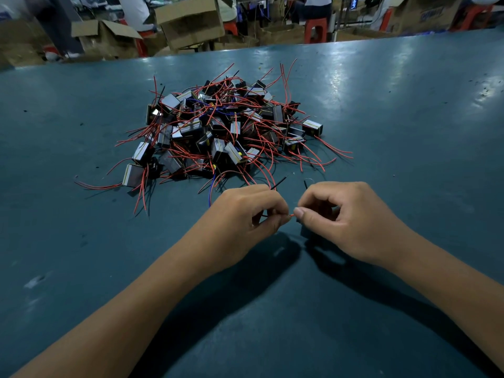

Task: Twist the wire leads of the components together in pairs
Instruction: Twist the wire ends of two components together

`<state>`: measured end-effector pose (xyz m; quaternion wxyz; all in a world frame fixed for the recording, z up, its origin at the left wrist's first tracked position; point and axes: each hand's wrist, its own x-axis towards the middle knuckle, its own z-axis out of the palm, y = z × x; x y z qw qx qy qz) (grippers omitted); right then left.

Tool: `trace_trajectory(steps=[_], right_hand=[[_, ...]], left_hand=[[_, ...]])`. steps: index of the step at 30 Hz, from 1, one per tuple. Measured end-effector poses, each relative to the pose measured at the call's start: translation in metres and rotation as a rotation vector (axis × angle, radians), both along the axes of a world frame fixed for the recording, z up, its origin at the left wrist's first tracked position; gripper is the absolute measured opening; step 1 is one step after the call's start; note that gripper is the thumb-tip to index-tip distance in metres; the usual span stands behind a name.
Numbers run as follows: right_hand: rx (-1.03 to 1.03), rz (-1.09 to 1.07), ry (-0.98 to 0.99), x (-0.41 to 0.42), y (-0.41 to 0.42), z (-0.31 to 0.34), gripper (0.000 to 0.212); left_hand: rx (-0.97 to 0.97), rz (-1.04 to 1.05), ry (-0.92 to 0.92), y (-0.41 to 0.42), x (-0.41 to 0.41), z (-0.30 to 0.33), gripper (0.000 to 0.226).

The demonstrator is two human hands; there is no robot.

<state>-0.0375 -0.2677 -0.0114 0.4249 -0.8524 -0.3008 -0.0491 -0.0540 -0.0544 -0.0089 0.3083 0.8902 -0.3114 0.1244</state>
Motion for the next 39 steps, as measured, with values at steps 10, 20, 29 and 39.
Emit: trace_trajectory(steps=[10, 20, 29, 39], right_hand=[[0.039, -0.070, 0.164, 0.0001, 0.0014, 0.0041, 0.017], [-0.024, -0.123, -0.048, -0.0051, 0.0069, 0.0028, 0.006], [-0.060, -0.144, -0.069, -0.0047, 0.0056, 0.0019, 0.007], [-0.071, -0.121, -0.085, -0.0026, 0.0035, 0.0004, 0.016]], left_hand=[[0.001, 0.013, 0.000, -0.0028, -0.0007, 0.0007, 0.006], [0.013, 0.013, 0.009, -0.0051, -0.0025, 0.0018, 0.006], [0.041, 0.013, 0.001, -0.0060, -0.0022, 0.0023, 0.006], [0.024, 0.001, 0.018, -0.0046, -0.0014, 0.0005, 0.006]])
